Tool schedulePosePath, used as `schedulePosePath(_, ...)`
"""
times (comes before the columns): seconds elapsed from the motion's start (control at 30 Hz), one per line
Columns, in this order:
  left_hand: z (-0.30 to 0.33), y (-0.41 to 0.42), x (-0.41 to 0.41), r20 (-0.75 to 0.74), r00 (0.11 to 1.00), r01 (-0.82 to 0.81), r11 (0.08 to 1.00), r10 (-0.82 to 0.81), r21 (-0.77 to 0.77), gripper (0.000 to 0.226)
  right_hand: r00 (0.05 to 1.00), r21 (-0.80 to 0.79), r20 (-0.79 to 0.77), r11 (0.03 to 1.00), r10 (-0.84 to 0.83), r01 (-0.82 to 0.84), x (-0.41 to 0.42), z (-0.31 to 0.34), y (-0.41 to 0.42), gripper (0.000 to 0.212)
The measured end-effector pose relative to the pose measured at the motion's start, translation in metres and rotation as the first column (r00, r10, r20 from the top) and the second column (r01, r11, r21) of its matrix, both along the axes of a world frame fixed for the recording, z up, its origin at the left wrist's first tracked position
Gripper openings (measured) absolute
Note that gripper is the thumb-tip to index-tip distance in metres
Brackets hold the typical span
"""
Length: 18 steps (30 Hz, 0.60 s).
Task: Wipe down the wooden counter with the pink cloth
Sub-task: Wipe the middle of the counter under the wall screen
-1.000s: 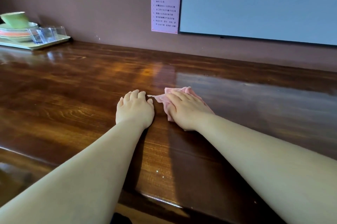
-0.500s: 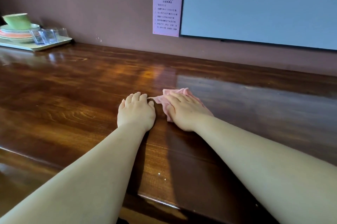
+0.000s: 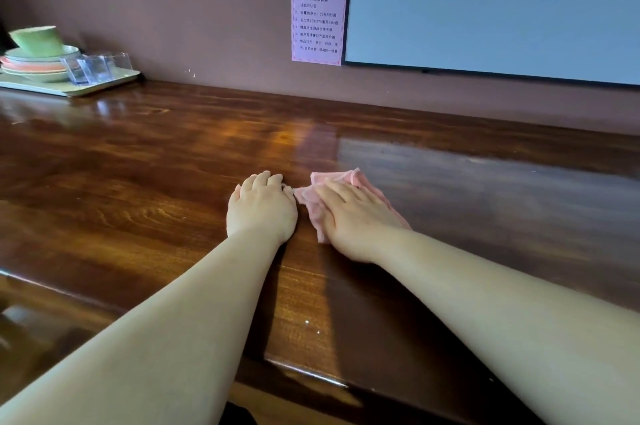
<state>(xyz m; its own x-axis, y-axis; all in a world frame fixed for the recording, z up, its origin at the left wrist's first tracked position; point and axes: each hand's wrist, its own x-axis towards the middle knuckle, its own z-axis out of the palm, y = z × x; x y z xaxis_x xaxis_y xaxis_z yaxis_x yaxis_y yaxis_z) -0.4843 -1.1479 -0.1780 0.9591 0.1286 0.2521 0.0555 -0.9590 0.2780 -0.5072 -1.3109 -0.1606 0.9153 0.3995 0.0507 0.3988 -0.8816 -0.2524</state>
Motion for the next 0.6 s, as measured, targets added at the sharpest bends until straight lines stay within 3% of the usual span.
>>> schedulePosePath(0.13, -0.002, 0.0, 0.001, -0.01, 1.0, 0.001, 1.0, -0.001, 0.001, 0.049, 0.997, 0.018, 0.052, 0.998, 0.061, -0.062, -0.018, -0.011, -0.006, 0.05)
schedulePosePath(0.33, 0.003, -0.001, 0.003, -0.027, 1.0, -0.009, 0.999, 0.008, -0.035, 0.053, 0.998, -0.03, -0.009, 0.998, -0.06, 0.059, 0.005, 0.009, 0.007, 0.048)
schedulePosePath(0.6, -0.001, 0.002, 0.008, -0.031, 0.999, -0.013, 1.0, 0.013, -0.022, 0.055, 0.994, -0.002, 0.071, 0.996, 0.084, -0.084, -0.031, -0.005, -0.021, 0.049)
